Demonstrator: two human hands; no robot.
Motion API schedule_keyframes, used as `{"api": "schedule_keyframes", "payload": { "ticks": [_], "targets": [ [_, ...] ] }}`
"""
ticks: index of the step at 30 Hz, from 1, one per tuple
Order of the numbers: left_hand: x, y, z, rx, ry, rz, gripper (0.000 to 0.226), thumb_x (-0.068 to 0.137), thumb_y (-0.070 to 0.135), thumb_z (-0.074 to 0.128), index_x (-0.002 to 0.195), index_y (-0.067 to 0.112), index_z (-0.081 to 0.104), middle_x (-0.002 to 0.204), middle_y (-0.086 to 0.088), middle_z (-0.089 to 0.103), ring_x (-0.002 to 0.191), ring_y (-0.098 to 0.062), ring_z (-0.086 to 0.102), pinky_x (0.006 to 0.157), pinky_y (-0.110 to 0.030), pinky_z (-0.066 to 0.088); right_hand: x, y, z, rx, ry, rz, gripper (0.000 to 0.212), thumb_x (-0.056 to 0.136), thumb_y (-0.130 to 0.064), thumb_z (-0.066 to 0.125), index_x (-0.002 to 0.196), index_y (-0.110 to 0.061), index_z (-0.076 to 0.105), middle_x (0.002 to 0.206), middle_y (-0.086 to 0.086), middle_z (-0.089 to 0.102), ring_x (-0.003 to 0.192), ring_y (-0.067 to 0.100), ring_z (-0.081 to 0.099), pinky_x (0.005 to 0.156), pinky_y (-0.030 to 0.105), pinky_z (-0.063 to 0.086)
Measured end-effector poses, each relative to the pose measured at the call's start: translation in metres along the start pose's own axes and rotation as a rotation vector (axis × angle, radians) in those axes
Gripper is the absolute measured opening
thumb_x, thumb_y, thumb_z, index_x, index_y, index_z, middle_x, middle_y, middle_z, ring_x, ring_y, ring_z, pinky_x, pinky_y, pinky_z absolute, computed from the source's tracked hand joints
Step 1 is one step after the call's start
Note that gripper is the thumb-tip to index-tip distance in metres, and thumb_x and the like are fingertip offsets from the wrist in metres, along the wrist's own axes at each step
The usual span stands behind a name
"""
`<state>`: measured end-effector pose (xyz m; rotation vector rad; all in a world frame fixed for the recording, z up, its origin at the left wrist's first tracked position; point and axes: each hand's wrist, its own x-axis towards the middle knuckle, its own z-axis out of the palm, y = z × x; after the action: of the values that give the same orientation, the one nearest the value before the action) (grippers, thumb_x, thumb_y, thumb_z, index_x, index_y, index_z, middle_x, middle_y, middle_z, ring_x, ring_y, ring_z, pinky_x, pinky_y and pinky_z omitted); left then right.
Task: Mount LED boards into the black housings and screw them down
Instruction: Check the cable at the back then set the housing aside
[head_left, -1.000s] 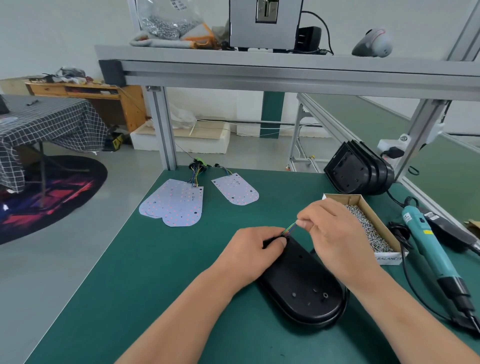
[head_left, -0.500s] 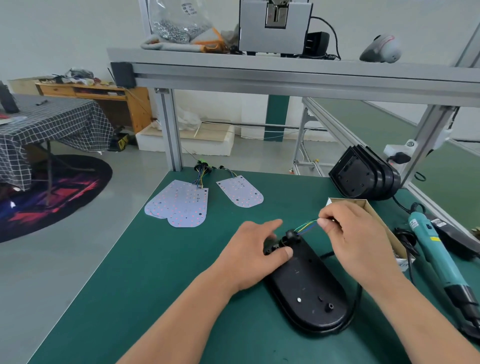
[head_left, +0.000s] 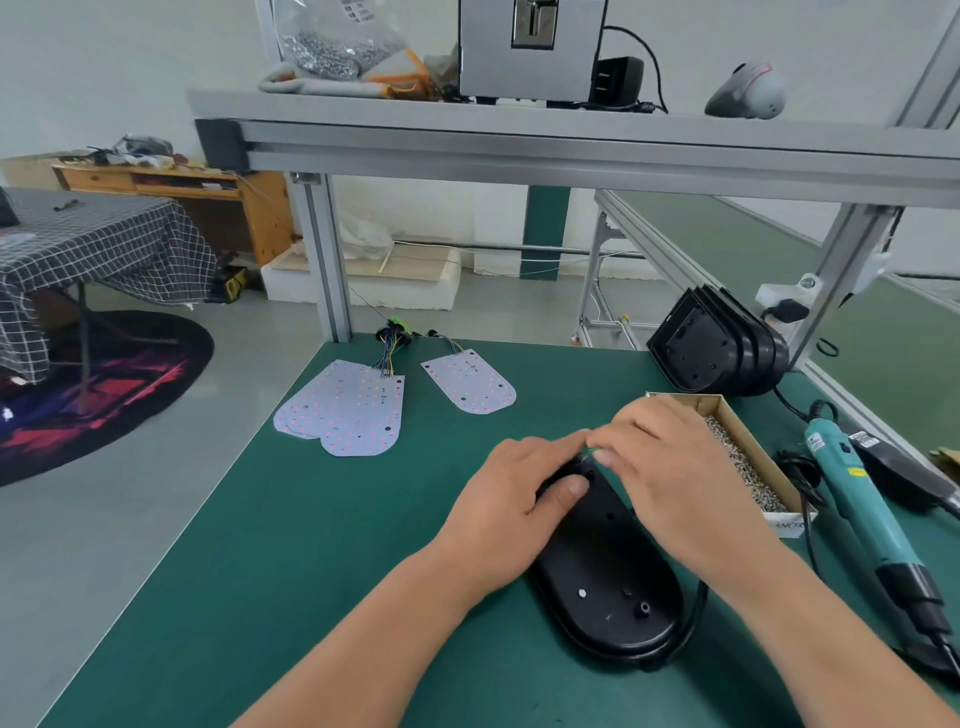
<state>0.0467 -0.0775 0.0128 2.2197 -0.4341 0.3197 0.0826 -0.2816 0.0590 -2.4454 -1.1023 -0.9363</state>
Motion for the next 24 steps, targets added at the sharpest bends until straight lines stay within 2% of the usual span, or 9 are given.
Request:
{"api": "schedule_keyframes", "payload": {
  "ticks": [2, 4, 8, 11, 13, 18, 21, 23, 24],
  "targets": [
    [0.002, -0.001, 0.001, -0.005, 0.024, 0.056, 0.038, 0.11, 0.022, 0.054, 0.146, 0.033, 0.06, 0.108, 0.012, 0.065, 0.105, -0.014, 0.052, 0.102, -0.031, 0.041, 0.001, -0.005, 0.001, 0.039, 0.01, -0.043, 0.018, 0.093, -0.002, 0.06, 0.094, -0.015, 0.073, 0.089, -0.002, 0.056, 0.082, 0.024, 0.049, 0.076, 0.048, 0.044],
    [0.003, -0.002, 0.0, -0.05, 0.051, 0.085, 0.032, 0.108, 0.016, 0.057, 0.133, 0.033, 0.068, 0.099, 0.014, 0.064, 0.1, -0.009, 0.053, 0.097, -0.031, 0.042, 0.001, -0.008, 0.001, 0.058, 0.02, -0.063, 0.019, 0.093, -0.001, 0.059, 0.093, -0.014, 0.073, 0.091, -0.003, 0.057, 0.084, 0.022, 0.048, 0.078, 0.045, 0.042],
    [0.006, -0.006, 0.0, -0.15, 0.047, -0.053, 0.027, 0.1, 0.027, 0.071, 0.12, 0.045, 0.07, 0.102, 0.019, 0.065, 0.106, -0.007, 0.055, 0.088, -0.021, 0.041, 0.001, -0.013, 0.003, 0.067, 0.037, -0.046, 0.019, 0.089, 0.005, 0.061, 0.091, -0.011, 0.071, 0.091, -0.002, 0.058, 0.085, 0.023, 0.048, 0.078, 0.042, 0.042],
    [0.006, -0.007, 0.003, -0.081, 0.032, -0.095, 0.02, 0.097, 0.037, 0.072, 0.117, 0.042, 0.073, 0.103, 0.024, 0.067, 0.106, -0.003, 0.055, 0.087, -0.017, 0.041, -0.001, -0.012, 0.005, 0.09, 0.059, -0.015, 0.02, 0.096, -0.005, 0.052, 0.089, -0.009, 0.07, 0.089, 0.0, 0.059, 0.083, 0.026, 0.05, 0.076, 0.043, 0.044],
    [0.006, -0.004, 0.003, -0.054, 0.022, -0.098, 0.017, 0.096, 0.042, 0.065, 0.111, 0.037, 0.072, 0.1, 0.02, 0.069, 0.101, -0.004, 0.057, 0.083, -0.016, 0.043, -0.001, -0.011, 0.007, 0.109, 0.072, 0.004, 0.021, 0.099, -0.009, 0.052, 0.088, -0.008, 0.069, 0.088, 0.001, 0.059, 0.081, 0.028, 0.051, 0.074, 0.044, 0.045],
    [0.005, 0.001, 0.008, 0.011, 0.015, -0.13, 0.03, 0.094, 0.046, 0.051, 0.097, 0.019, 0.064, 0.082, -0.001, 0.063, 0.081, -0.02, 0.056, 0.077, -0.048, 0.052, -0.002, -0.014, 0.008, 0.123, 0.079, 0.063, 0.014, 0.096, -0.007, 0.06, 0.087, -0.007, 0.07, 0.088, 0.002, 0.059, 0.079, 0.028, 0.052, 0.072, 0.046, 0.047],
    [0.003, 0.003, 0.008, -0.016, 0.006, -0.12, 0.024, 0.095, 0.043, 0.051, 0.107, 0.031, 0.067, 0.085, 0.003, 0.065, 0.083, -0.018, 0.058, 0.079, -0.046, 0.054, -0.001, -0.017, 0.008, 0.128, 0.07, 0.057, 0.01, 0.094, -0.002, 0.065, 0.088, -0.007, 0.071, 0.089, 0.002, 0.059, 0.08, 0.027, 0.054, 0.071, 0.045, 0.048],
    [0.001, 0.003, 0.007, -0.072, -0.008, -0.096, 0.033, 0.098, 0.036, 0.053, 0.126, 0.05, 0.062, 0.102, 0.016, 0.069, 0.1, -0.009, 0.06, 0.089, -0.034, 0.053, -0.002, -0.017, 0.007, 0.137, 0.073, 0.064, 0.011, 0.093, 0.004, 0.068, 0.091, -0.006, 0.073, 0.089, 0.002, 0.059, 0.08, 0.026, 0.055, 0.071, 0.043, 0.048],
    [0.0, 0.003, 0.006, -0.116, -0.009, -0.079, 0.039, 0.1, 0.031, 0.055, 0.132, 0.053, 0.059, 0.113, 0.021, 0.067, 0.111, -0.006, 0.058, 0.097, -0.029, 0.05, -0.002, -0.017, 0.007, 0.138, 0.073, 0.075, 0.013, 0.092, 0.007, 0.071, 0.091, -0.006, 0.074, 0.09, 0.003, 0.059, 0.081, 0.026, 0.055, 0.071, 0.043, 0.048]
  ]
}}
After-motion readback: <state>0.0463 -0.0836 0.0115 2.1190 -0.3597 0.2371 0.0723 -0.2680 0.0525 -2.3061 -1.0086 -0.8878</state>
